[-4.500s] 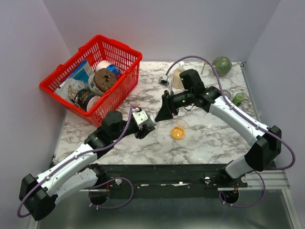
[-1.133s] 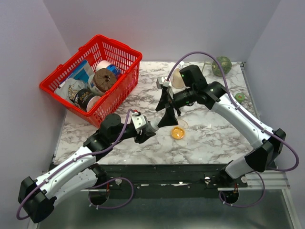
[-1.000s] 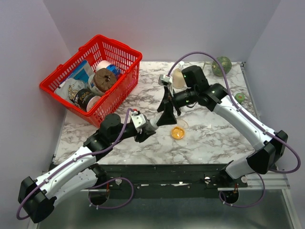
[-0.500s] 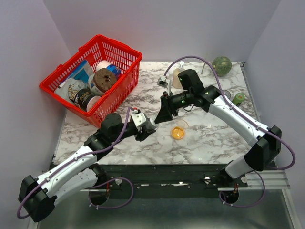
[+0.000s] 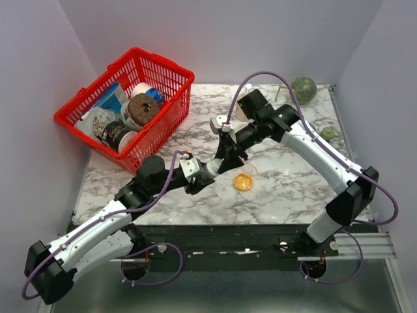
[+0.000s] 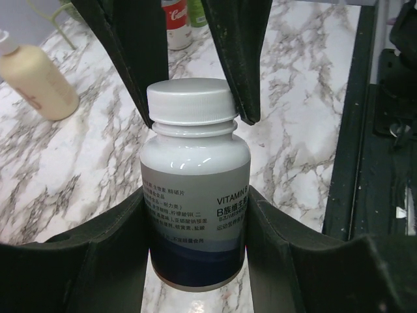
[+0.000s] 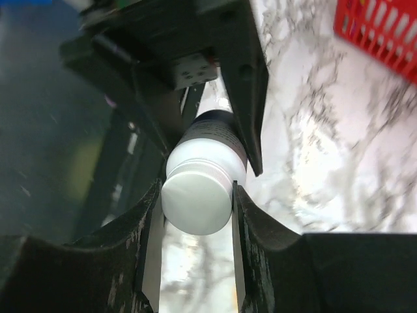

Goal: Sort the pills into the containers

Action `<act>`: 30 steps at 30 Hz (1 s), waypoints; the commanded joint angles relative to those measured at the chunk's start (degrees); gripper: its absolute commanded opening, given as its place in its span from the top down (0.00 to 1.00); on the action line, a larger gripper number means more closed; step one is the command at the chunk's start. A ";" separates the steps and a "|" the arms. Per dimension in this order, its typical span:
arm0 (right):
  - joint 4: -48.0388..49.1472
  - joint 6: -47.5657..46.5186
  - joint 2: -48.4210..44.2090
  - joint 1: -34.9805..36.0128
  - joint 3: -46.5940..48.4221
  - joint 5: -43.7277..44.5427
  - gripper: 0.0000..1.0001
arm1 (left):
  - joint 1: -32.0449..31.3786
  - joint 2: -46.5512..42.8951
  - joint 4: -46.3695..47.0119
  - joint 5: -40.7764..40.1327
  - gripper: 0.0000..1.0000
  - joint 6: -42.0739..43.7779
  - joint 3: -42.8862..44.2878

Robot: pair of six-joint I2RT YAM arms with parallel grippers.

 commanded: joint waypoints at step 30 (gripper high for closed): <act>-29.26 -46.86 9.73 6.68 15.28 -10.34 0.64 | 0.84 2.81 1.73 16.29 1.00 -4.73 2.24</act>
